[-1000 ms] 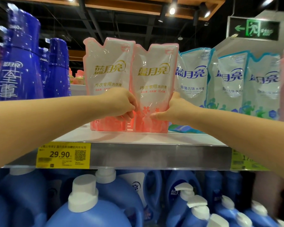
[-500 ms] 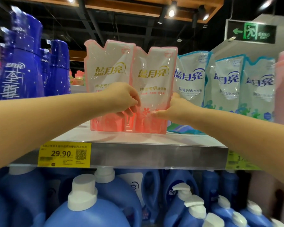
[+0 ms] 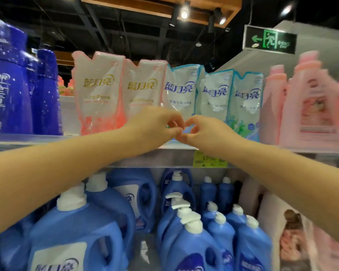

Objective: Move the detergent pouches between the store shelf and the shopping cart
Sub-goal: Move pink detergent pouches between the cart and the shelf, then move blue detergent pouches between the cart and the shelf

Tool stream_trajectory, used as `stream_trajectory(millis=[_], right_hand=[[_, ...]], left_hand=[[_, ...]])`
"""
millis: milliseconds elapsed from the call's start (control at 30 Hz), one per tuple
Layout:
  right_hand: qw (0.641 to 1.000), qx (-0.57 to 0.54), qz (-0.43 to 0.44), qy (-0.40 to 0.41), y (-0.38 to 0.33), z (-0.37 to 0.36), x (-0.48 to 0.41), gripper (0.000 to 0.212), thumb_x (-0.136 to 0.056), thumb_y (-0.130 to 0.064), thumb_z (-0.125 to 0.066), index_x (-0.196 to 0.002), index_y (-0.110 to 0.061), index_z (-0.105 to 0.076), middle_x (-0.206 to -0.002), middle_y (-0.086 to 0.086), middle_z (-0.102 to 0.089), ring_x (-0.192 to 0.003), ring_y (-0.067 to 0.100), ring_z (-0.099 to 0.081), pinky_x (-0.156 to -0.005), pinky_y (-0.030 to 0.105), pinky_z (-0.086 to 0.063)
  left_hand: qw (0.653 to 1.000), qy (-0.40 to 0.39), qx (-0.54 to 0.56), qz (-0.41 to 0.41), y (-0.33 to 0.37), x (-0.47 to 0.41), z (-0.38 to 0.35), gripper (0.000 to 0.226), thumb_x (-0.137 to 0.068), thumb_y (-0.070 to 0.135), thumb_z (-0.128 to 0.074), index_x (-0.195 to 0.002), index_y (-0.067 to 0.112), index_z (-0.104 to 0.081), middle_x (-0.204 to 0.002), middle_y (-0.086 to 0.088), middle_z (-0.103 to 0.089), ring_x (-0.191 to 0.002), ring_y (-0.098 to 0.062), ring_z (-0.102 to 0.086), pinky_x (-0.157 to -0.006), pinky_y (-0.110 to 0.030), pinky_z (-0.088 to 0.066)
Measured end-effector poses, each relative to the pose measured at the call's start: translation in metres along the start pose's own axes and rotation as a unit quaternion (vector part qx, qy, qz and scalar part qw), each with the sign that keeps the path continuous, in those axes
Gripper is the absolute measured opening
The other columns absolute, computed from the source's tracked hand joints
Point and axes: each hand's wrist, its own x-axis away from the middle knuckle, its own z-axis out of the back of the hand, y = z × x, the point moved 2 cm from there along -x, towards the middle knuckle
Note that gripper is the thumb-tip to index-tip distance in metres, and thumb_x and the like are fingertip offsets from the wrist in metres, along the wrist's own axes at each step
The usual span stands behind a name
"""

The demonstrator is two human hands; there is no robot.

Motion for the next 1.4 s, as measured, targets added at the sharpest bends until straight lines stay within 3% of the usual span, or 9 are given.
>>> stream_trajectory(millis=[100,233,433,667,767,900,1067,1167,1400], right_hand=[[0.999,0.040,-0.020,0.012,0.033,0.025,0.057,0.037,-0.086,-0.057,-0.050,-0.108,-0.029,-0.059,-0.110,-0.001,-0.064,-0.105,0.022,-0.058,-0.092,0.039,-0.045],[0.995,0.071,-0.072,0.006,0.086,0.069,0.148,0.023,-0.087,-0.051,-0.050,-0.080,-0.030,-0.054,-0.100,0.000,-0.066,-0.099,0.024,-0.060,-0.089,0.042,-0.047],[0.974,0.090,-0.208,0.027,0.183,0.144,0.304,0.026,-0.089,-0.040,-0.053,-0.101,-0.021,-0.067,-0.101,-0.001,-0.067,-0.098,0.020,-0.059,-0.085,0.037,-0.047],[0.915,0.145,-0.374,0.047,0.319,0.208,0.468,0.017,-0.089,-0.024,-0.053,-0.075,-0.021,-0.044,-0.066,-0.007,-0.042,-0.077,0.018,-0.045,-0.053,0.023,-0.030],[0.881,0.138,-0.445,0.078,0.377,0.232,0.535,0.004,-0.088,-0.024,-0.055,-0.085,-0.021,-0.056,-0.077,-0.004,-0.052,-0.081,0.015,-0.048,-0.059,0.029,-0.024],[0.819,0.099,-0.549,0.133,0.463,0.256,0.617,0.022,-0.089,-0.025,-0.057,-0.108,-0.018,-0.065,-0.097,0.001,-0.067,-0.095,0.016,-0.058,-0.072,0.024,-0.035],[0.728,0.038,-0.654,0.202,0.557,0.263,0.717,0.022,-0.089,-0.024,-0.059,-0.109,-0.018,-0.066,-0.096,-0.003,-0.064,-0.092,0.011,-0.057,-0.062,0.013,-0.034],[0.688,-0.003,-0.692,0.219,0.600,0.258,0.768,0.020,-0.089,-0.025,-0.060,-0.107,-0.018,-0.067,-0.099,-0.006,-0.065,-0.091,0.007,-0.057,-0.070,0.016,-0.037],[0.591,-0.137,-0.764,0.220,0.697,0.182,0.858,0.032,-0.088,-0.025,-0.060,-0.119,-0.017,-0.060,-0.102,0.001,-0.061,-0.095,0.015,-0.056,-0.079,0.023,-0.038]], left_hand=[[0.997,0.007,0.075,-0.032,0.061,0.012,-0.025,0.014,-0.085,0.019,-0.062,-0.096,0.021,-0.070,-0.087,0.008,-0.065,-0.071,0.000,-0.055,-0.069,-0.009,-0.039],[0.987,-0.004,0.147,-0.068,0.157,0.022,-0.066,0.014,-0.082,0.020,-0.066,-0.096,0.018,-0.067,-0.096,0.002,-0.068,-0.082,-0.010,-0.062,-0.076,-0.018,-0.042],[0.939,-0.089,0.312,-0.113,0.325,0.040,-0.152,0.012,-0.079,0.019,-0.071,-0.088,0.023,-0.064,-0.083,0.008,-0.068,-0.074,-0.003,-0.064,-0.076,-0.015,-0.047],[0.864,-0.200,0.384,-0.259,0.545,0.057,-0.268,0.011,-0.080,0.014,-0.069,-0.091,0.015,-0.069,-0.075,0.009,-0.061,-0.074,0.000,-0.054,-0.065,-0.004,-0.036],[0.823,-0.236,0.417,-0.306,0.635,0.063,-0.319,0.011,-0.081,0.017,-0.068,-0.092,0.016,-0.070,-0.078,0.008,-0.063,-0.077,-0.002,-0.057,-0.067,-0.009,-0.038],[0.771,-0.311,0.445,-0.334,0.752,0.072,-0.399,0.011,-0.082,0.024,-0.069,-0.091,0.017,-0.069,-0.078,0.009,-0.062,-0.078,-0.008,-0.058,-0.064,-0.005,-0.035],[0.737,-0.392,0.448,-0.320,0.870,0.101,-0.489,0.019,-0.082,0.028,-0.068,-0.097,0.015,-0.068,-0.079,0.008,-0.060,-0.076,-0.006,-0.052,-0.059,-0.005,-0.033],[0.733,-0.433,0.433,-0.296,0.914,0.128,-0.536,0.022,-0.084,0.028,-0.066,-0.101,0.015,-0.068,-0.088,-0.001,-0.068,-0.080,-0.011,-0.057,-0.064,-0.016,-0.033],[0.749,-0.562,0.346,-0.068,0.927,0.223,-0.670,0.040,-0.086,0.026,-0.062,-0.123,0.014,-0.052,-0.113,-0.007,-0.064,-0.100,-0.027,-0.061,-0.081,-0.029,-0.042]])
